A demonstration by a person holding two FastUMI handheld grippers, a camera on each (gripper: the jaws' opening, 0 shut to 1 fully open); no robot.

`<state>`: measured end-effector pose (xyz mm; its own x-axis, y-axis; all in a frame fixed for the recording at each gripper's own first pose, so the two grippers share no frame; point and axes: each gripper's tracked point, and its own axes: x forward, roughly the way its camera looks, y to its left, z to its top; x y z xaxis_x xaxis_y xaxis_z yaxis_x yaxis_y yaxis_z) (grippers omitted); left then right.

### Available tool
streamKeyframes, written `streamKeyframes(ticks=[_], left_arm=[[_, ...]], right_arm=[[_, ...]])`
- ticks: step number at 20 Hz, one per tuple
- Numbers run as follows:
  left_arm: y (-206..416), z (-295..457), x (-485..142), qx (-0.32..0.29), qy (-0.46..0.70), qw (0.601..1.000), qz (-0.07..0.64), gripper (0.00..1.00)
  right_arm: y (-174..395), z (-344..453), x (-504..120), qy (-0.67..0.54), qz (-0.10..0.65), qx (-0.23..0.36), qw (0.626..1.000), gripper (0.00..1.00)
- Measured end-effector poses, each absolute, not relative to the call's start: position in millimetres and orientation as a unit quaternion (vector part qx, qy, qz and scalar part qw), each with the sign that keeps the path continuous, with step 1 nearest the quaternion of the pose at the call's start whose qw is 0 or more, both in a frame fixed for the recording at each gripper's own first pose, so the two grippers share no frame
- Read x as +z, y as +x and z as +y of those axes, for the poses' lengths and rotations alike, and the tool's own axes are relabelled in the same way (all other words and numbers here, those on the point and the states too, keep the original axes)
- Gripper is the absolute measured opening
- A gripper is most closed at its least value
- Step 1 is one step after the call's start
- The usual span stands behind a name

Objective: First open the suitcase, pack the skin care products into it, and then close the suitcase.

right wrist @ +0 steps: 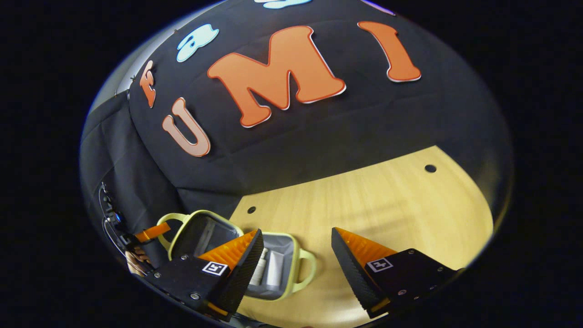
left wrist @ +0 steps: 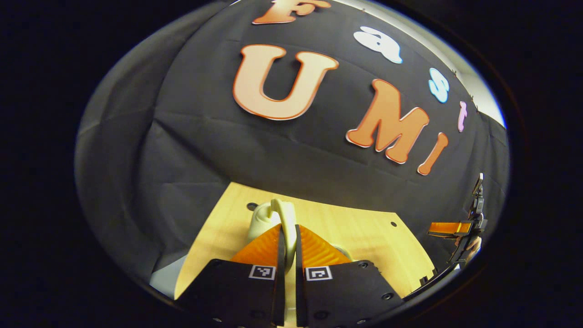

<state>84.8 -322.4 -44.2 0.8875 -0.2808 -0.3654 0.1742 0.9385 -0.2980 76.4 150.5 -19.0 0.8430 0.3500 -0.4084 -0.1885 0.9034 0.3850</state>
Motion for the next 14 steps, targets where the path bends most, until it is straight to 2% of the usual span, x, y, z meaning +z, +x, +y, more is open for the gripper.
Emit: streamKeyframes(ticks=[7,11,14], left_arm=[[76.0,-490.0,-62.7,-0.175,-0.127,0.952,0.217,0.1],[74.4,-575.3,-124.1,-0.197,-0.097,0.941,0.256,0.1],[72.7,-621.5,-195.1,-0.195,-0.054,0.934,0.296,0.1]], right_arm=[[74.0,60.9,-22.8,0.12,0.2,0.117,0.965,0.95],[69.6,27.9,-36.2,0.114,0.194,0.11,0.968,0.95],[58.3,8.7,-51.0,0.108,0.192,0.113,0.969,0.95]])
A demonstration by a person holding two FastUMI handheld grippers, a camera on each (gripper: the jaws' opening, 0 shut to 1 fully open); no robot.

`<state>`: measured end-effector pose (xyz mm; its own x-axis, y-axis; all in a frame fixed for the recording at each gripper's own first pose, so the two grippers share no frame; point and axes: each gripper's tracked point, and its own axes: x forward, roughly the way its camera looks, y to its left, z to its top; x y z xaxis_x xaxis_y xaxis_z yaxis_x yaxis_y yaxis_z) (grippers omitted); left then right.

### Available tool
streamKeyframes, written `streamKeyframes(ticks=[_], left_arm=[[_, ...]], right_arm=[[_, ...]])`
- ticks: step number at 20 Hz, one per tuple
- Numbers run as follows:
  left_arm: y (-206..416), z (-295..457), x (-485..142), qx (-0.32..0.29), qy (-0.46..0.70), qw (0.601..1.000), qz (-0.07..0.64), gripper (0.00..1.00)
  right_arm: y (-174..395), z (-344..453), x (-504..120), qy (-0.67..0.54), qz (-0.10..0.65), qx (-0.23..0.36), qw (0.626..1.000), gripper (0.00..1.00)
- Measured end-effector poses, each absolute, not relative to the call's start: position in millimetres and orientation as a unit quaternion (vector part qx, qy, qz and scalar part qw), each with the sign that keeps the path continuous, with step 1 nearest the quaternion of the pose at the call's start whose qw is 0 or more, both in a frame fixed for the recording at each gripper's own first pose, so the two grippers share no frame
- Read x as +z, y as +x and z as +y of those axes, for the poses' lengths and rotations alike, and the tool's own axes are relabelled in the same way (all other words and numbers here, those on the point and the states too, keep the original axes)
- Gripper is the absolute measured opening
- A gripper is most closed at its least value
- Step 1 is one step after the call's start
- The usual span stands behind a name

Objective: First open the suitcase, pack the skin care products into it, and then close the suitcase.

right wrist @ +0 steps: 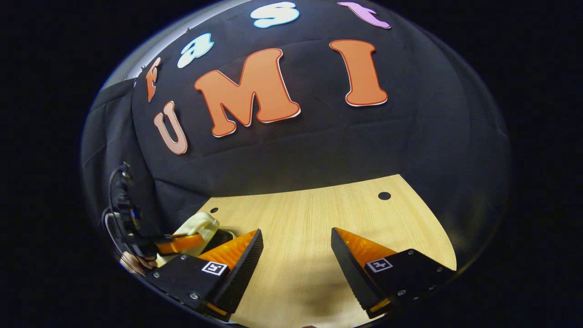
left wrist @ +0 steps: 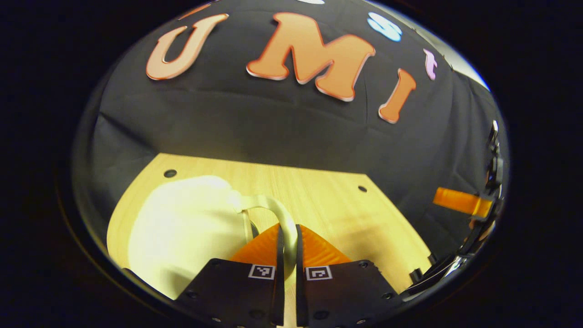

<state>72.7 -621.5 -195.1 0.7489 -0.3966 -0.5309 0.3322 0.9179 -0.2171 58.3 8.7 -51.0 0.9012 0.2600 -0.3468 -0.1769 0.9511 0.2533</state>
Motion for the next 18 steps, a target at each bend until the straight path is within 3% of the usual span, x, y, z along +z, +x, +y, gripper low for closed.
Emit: streamKeyframes(ticks=[3,5,6,8,11,18], left_arm=[[67.7,-657.3,-265.6,-0.174,-0.01,0.928,0.329,0.11],[67.2,-666.0,-277.1,-0.157,0.034,0.935,0.317,0.11],[69.3,-671.5,-276.9,-0.153,0.042,0.938,0.308,0.16],[66.9,-668.6,-268.8,-0.145,0.053,0.94,0.304,0.35],[79.7,-670.6,-231.2,-0.137,0.074,0.955,0.252,1.0],[54.9,-657.2,-78.9,-0.103,0.028,0.989,0.098,0.99]], right_arm=[[55.3,-5.5,-62.7,0.088,0.187,0.119,0.971,0.95],[54.6,-12.1,-64.5,0.081,0.192,0.123,0.97,0.95],[51.4,-13.7,-63.9,0.085,0.197,0.125,0.969,0.95],[47.7,-18.9,-60.1,0.092,0.203,0.122,0.967,0.95],[43.1,-34.1,-46.2,0.08,0.176,0.099,0.976,0.95],[5.0,-48.4,-26.8,0.06,0.112,0.04,0.991,0.95]])
